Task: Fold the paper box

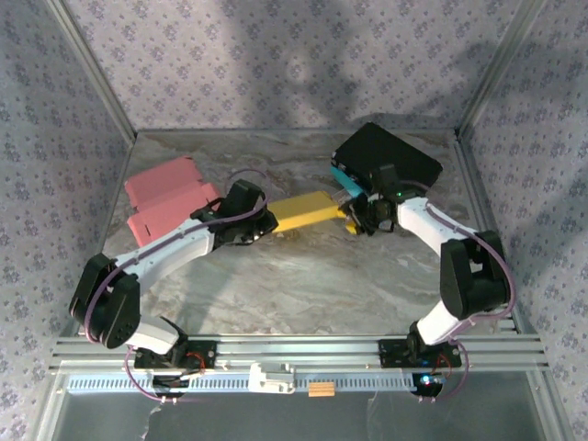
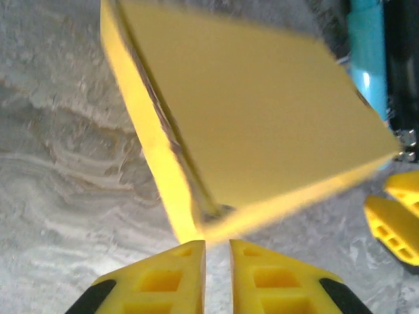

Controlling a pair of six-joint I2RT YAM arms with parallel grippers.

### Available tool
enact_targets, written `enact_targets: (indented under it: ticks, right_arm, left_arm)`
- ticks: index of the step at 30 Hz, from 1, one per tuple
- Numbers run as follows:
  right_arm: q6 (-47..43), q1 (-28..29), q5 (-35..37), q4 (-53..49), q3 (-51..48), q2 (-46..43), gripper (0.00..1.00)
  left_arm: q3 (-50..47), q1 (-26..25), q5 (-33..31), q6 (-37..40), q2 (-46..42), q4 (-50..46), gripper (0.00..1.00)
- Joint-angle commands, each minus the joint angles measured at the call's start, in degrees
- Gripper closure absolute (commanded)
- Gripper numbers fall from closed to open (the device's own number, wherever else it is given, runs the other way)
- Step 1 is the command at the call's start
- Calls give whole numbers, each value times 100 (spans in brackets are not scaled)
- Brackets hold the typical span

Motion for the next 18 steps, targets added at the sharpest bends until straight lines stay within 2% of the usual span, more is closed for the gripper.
enact_targets:
  ticks: [1,7,10,13,16,18]
  right_arm:
    - [-167,-2,-184,-433,-516,3,55]
    - [-121,-49,-169,-258,-759,-72,55]
    - [0,193,104,-88,-647,-387,53]
    - [448,710,498,393,-613,-507,41]
    - [1099,1231,720,1150,-587,-167,29]
    - [1474,1438,869,1660,-532,95,25]
  left_arm:
    - [-385,-70,29,133,-129,-283,79]
    - [-699,-65,-3,-2,-311,-312,74]
    - [-567,46,-54,-104,-563,-493,72]
    - [-542,227,-62,-216,-936,-552,70]
    - [-516,415,-163,-118,-1358,-802,69]
    - [-513,527,-322,-10,-1721,-1024,68]
